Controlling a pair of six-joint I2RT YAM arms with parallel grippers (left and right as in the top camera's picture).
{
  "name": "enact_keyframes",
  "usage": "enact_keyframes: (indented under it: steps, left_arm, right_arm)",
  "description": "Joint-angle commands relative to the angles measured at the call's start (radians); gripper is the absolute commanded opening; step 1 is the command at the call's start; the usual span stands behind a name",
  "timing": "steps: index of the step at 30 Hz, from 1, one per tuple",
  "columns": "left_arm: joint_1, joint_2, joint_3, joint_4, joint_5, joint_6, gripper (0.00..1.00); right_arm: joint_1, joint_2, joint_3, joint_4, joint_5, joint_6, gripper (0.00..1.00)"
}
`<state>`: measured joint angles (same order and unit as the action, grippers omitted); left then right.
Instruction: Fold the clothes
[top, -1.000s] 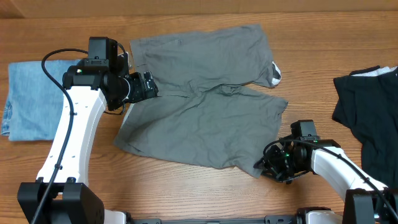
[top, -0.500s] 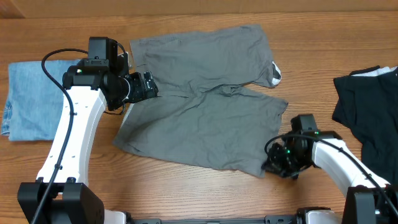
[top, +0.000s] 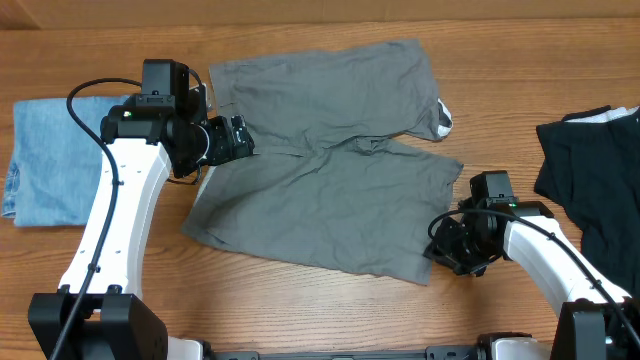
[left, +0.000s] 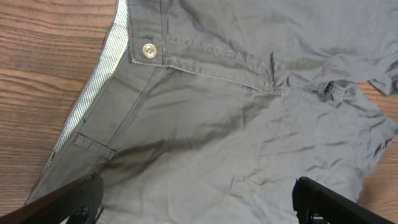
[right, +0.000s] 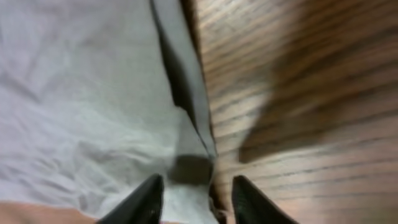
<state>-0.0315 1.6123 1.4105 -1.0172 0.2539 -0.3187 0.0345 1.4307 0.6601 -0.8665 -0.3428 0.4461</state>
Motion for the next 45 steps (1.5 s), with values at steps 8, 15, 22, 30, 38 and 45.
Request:
enact_keyframes:
  steps: [8,15,22,30,38,45]
  left_arm:
    - [-0.002,0.002,-0.003,0.001,-0.003,0.001,1.00]
    - [-0.002,0.002,-0.003,0.001,-0.003,0.001,1.00]
    - [-0.002,0.002,-0.003,0.001,-0.003,0.001,1.00]
    - [-0.002,0.002,-0.003,0.001,-0.003,0.001,1.00]
    - [-0.002,0.002,-0.003,0.001,-0.003,0.001,1.00]
    - [-0.002,0.002,-0.003,0.001,-0.003,0.001,1.00]
  right_arm:
    - [0.003,0.000,0.006,-0.021,0.005,0.076,0.57]
    - [0.003,0.000,-0.108,0.127,-0.067,0.116,0.55]
    - [0.003,0.000,-0.131,0.163,-0.114,0.115,0.56]
    - [0.003,0.000,-0.131,0.160,-0.123,0.114,0.18]
    - [0.003,0.000,-0.131,0.160,-0.123,0.107,0.04]
    - [0.003,0.000,-0.131,0.160,-0.123,0.107,0.04]
